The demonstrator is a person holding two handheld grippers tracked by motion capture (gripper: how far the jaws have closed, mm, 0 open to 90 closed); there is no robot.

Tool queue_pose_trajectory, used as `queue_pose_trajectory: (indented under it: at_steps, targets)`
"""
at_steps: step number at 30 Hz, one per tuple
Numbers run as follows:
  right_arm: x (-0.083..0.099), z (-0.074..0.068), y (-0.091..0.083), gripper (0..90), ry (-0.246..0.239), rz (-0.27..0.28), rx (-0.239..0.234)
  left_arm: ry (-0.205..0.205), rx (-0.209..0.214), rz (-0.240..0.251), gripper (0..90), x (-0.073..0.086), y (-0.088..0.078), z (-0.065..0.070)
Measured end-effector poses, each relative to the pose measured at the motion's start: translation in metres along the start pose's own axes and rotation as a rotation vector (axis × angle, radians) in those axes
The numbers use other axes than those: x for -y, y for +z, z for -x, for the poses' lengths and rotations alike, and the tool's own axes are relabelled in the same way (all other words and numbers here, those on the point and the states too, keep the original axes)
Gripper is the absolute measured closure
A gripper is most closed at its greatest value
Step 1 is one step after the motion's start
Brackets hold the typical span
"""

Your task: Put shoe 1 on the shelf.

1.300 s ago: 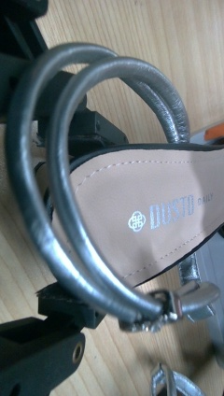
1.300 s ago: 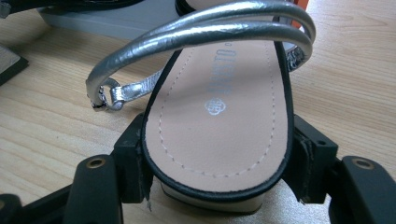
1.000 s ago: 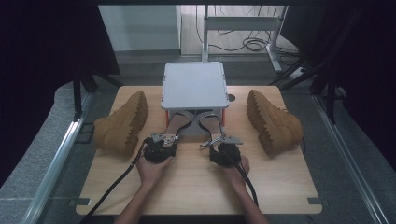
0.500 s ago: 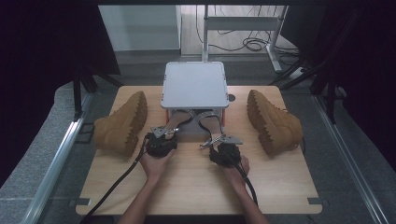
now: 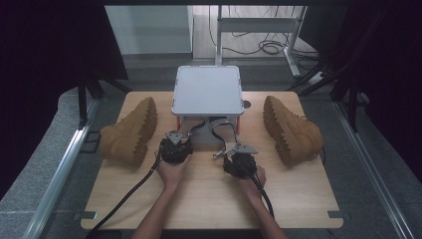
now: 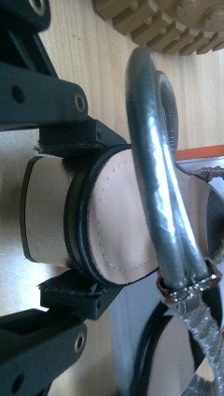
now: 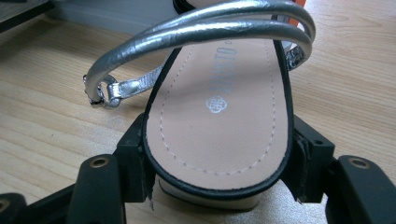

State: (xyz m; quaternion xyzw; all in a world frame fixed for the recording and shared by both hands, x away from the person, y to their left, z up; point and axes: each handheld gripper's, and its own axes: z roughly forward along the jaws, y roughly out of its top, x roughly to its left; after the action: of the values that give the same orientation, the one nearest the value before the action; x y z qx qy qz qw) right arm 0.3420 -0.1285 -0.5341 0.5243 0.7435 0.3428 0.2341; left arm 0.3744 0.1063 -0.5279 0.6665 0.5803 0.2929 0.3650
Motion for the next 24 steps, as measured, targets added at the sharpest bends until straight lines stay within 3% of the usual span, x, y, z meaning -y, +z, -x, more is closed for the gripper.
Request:
queue_pose_trajectory:
  at_steps: [3, 6, 24]
  targets:
    - [0.000, 0.000, 0.000, 37.3, 0.001, 0.001, 0.001, -0.010, -0.012, 0.007, 42.2, -0.001, 0.005, 0.002]
    - [0.000, 0.000, 0.000, 37.4, -0.005, 0.000, -0.002, 0.006, -0.031, 0.005, 42.2, -0.004, 0.009, 0.004]
    - [0.000, 0.001, 0.000, 37.6, -0.006, 0.001, -0.002, -0.031, -0.062, 0.011, 42.2, -0.024, 0.034, 0.004]
